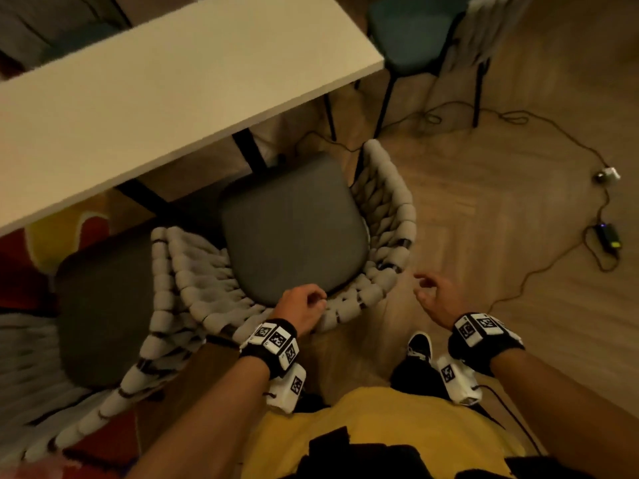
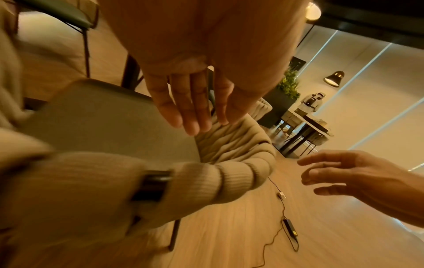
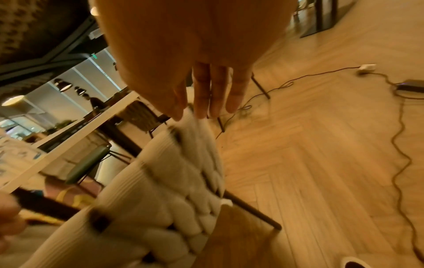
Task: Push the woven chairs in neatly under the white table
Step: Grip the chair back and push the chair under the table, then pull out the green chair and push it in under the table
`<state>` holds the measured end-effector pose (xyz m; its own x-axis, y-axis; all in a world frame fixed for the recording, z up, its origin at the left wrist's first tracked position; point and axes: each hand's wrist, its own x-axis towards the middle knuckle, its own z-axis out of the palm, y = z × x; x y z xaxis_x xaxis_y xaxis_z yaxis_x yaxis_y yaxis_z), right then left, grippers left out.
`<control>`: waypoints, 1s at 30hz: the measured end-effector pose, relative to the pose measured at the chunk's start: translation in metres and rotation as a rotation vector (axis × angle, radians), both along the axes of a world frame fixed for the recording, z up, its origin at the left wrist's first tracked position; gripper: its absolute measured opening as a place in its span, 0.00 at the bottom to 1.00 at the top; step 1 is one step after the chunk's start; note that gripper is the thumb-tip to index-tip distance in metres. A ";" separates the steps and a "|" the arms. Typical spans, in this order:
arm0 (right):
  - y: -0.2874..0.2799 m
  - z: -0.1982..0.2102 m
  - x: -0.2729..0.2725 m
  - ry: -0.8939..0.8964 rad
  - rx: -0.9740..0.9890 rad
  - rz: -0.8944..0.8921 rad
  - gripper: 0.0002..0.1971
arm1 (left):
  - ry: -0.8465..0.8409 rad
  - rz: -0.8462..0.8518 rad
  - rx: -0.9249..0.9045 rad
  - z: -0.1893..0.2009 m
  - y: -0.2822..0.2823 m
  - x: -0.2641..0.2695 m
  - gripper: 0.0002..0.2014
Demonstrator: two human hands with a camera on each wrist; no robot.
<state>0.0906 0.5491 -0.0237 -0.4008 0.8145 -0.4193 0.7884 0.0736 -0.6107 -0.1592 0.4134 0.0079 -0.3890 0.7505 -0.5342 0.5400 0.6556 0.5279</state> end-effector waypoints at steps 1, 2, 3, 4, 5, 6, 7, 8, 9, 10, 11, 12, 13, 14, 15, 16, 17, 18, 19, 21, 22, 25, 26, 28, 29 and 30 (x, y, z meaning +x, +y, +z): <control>0.016 -0.003 0.017 -0.004 -0.007 -0.017 0.15 | 0.006 -0.019 -0.009 0.001 0.019 0.013 0.07; 0.033 -0.007 0.035 -0.021 -0.029 -0.030 0.14 | 0.013 -0.031 -0.015 0.000 0.038 0.026 0.07; 0.051 -0.009 0.051 -0.046 -0.054 -0.038 0.14 | 0.020 -0.037 -0.024 0.000 0.057 0.037 0.07; 0.068 -0.011 0.068 -0.060 -0.078 -0.047 0.13 | 0.026 -0.045 -0.033 0.001 0.076 0.049 0.07; 0.086 -0.013 0.085 -0.066 -0.098 -0.057 0.13 | 0.032 -0.051 -0.042 0.001 0.095 0.059 0.07; 0.103 -0.014 0.101 -0.080 -0.117 -0.062 0.13 | 0.038 -0.053 -0.045 0.002 0.113 0.069 0.07; 0.119 -0.014 0.115 -0.108 -0.132 -0.059 0.12 | 0.040 -0.053 -0.047 0.004 0.129 0.077 0.07; 0.135 -0.013 0.129 -0.141 -0.145 -0.057 0.12 | 0.038 -0.052 -0.042 0.005 0.145 0.086 0.07; 0.151 -0.012 0.141 -0.166 -0.157 -0.057 0.13 | 0.033 -0.052 -0.035 0.007 0.160 0.094 0.06; 0.166 -0.011 0.150 -0.185 -0.164 -0.067 0.13 | 0.023 -0.056 -0.028 0.008 0.174 0.101 0.05; 0.182 -0.009 0.159 -0.196 -0.165 -0.081 0.13 | 0.012 -0.061 -0.029 0.008 0.189 0.107 0.04; 0.199 -0.009 0.165 -0.203 -0.163 -0.097 0.13 | 0.001 -0.067 -0.033 0.007 0.204 0.111 0.04; 0.216 -0.008 0.171 -0.201 -0.166 -0.112 0.13 | -0.011 -0.071 -0.040 0.005 0.218 0.114 0.05; 0.232 -0.008 0.176 -0.194 -0.170 -0.125 0.14 | -0.019 -0.077 -0.046 0.002 0.233 0.116 0.06; 0.249 -0.007 0.179 -0.191 -0.173 -0.133 0.14 | -0.021 -0.089 -0.053 0.001 0.250 0.117 0.07; 0.267 -0.008 0.183 -0.193 -0.177 -0.137 0.14 | -0.019 -0.102 -0.058 -0.001 0.267 0.117 0.08; 0.284 -0.008 0.185 -0.192 -0.181 -0.136 0.14 | -0.025 -0.102 -0.062 -0.003 0.285 0.117 0.08; 0.302 -0.008 0.186 -0.184 -0.186 -0.135 0.13 | -0.040 -0.097 -0.060 -0.005 0.303 0.116 0.07; 0.322 -0.008 0.185 -0.177 -0.189 -0.135 0.13 | -0.049 -0.101 -0.061 -0.007 0.324 0.116 0.05; 0.364 -0.007 0.183 -0.169 -0.190 -0.139 0.13 | -0.037 -0.136 -0.063 -0.015 0.369 0.115 0.03; 0.387 -0.009 0.182 -0.162 -0.183 -0.139 0.13 | -0.031 -0.151 -0.059 -0.020 0.393 0.114 0.02; 0.463 -0.006 0.177 -0.146 -0.163 -0.126 0.12 | -0.007 -0.156 -0.064 -0.030 0.469 0.108 0.02; 0.489 -0.002 0.176 -0.145 -0.165 -0.124 0.12 | -0.004 -0.149 -0.077 -0.031 0.495 0.105 0.02; 0.540 0.011 0.172 -0.156 -0.163 -0.125 0.12 | -0.003 -0.141 -0.107 -0.027 0.546 0.098 0.02; 0.565 0.016 0.170 -0.159 -0.157 -0.120 0.12 | -0.018 -0.140 -0.115 -0.024 0.570 0.096 0.01; 0.593 0.021 0.167 -0.156 -0.156 -0.125 0.12 | -0.028 -0.145 -0.111 -0.021 0.597 0.093 0.02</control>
<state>0.2579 1.1422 -0.0024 -0.2217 0.7742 -0.5928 0.8709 -0.1163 -0.4775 -0.0660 1.0105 -0.0128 -0.2648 0.7333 -0.6262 0.6190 0.6272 0.4728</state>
